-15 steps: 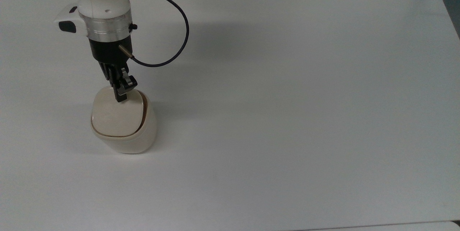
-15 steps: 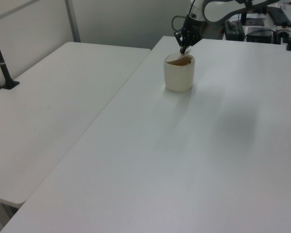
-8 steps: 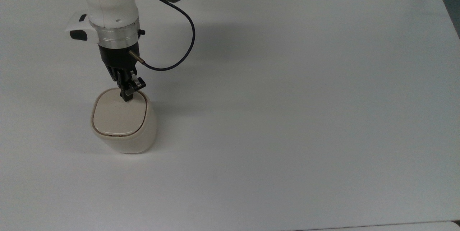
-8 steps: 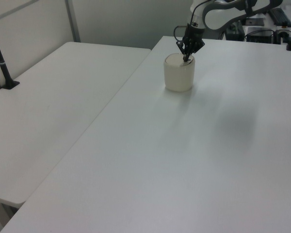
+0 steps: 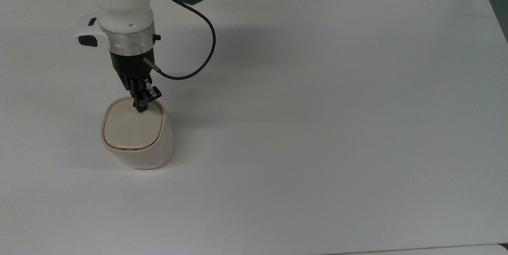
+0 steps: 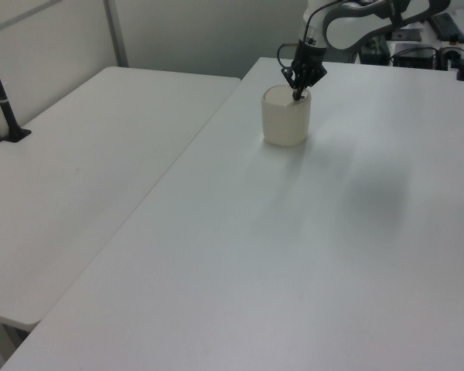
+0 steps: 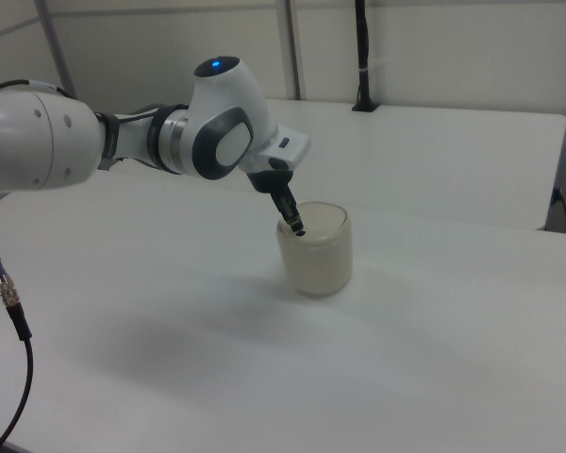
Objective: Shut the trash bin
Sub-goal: 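Press the lid down flat onto the bin rim with the gripper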
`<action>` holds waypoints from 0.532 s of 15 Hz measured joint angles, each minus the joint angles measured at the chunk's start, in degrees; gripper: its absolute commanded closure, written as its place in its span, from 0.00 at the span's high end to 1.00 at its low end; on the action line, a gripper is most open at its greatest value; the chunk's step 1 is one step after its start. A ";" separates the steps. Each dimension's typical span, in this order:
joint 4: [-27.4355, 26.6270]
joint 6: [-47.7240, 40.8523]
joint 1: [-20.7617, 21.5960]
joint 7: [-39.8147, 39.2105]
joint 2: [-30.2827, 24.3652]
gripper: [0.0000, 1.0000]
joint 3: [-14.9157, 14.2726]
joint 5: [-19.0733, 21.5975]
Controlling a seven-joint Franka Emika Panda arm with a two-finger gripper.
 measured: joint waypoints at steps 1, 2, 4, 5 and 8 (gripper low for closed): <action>0.03 0.00 0.00 0.00 0.04 0.00 0.00 0.00; 0.04 0.00 0.00 0.00 0.05 0.00 0.00 0.01; 0.09 0.00 -0.08 0.03 0.07 0.00 0.00 0.29; 0.13 -0.01 -0.31 0.04 0.06 0.00 0.00 1.11; 0.95 -2.50 -0.88 0.04 -0.44 0.00 -0.01 2.59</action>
